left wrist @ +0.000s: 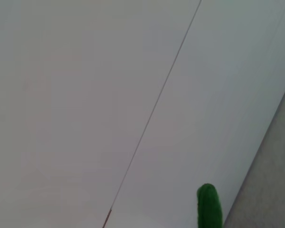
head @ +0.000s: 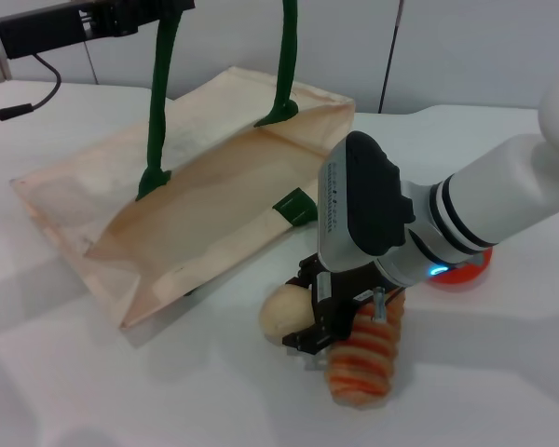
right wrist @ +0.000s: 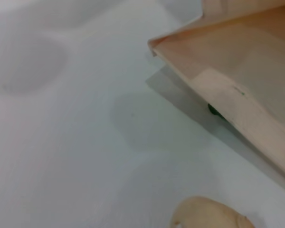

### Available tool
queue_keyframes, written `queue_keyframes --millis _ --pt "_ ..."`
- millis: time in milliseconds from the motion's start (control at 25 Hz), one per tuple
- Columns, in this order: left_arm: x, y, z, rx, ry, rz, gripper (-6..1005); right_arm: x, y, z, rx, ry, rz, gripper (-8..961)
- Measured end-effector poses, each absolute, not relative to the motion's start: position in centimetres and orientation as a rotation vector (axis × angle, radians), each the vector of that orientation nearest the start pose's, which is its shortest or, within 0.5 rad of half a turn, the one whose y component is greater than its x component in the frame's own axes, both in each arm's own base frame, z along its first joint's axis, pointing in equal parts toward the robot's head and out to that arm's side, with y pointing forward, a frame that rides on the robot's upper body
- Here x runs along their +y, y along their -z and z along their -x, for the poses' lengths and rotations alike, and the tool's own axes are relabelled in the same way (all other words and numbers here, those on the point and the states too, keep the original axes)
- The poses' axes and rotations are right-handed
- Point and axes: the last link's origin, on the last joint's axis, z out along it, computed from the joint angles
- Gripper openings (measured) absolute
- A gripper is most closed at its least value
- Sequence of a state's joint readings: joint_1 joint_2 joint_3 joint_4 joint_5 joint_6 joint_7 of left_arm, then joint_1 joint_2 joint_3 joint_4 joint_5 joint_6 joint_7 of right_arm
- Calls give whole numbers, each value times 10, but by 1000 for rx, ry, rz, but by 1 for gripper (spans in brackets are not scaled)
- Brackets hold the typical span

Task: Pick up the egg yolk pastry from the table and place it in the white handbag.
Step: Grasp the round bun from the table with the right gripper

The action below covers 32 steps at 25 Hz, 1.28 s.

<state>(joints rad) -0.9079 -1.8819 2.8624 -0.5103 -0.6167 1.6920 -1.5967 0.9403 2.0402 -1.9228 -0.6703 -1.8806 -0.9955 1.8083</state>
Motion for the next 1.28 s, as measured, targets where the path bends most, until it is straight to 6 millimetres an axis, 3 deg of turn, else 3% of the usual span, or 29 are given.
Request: queue_keyframes --millis 520,1280 --pt "413 -108 223 -867 1080 2396 133 366 129 -137 -23 300 3089 664" --pt "412 -108 224 -877 1083 2398 133 362 128 -134 -32 285 3106 605"
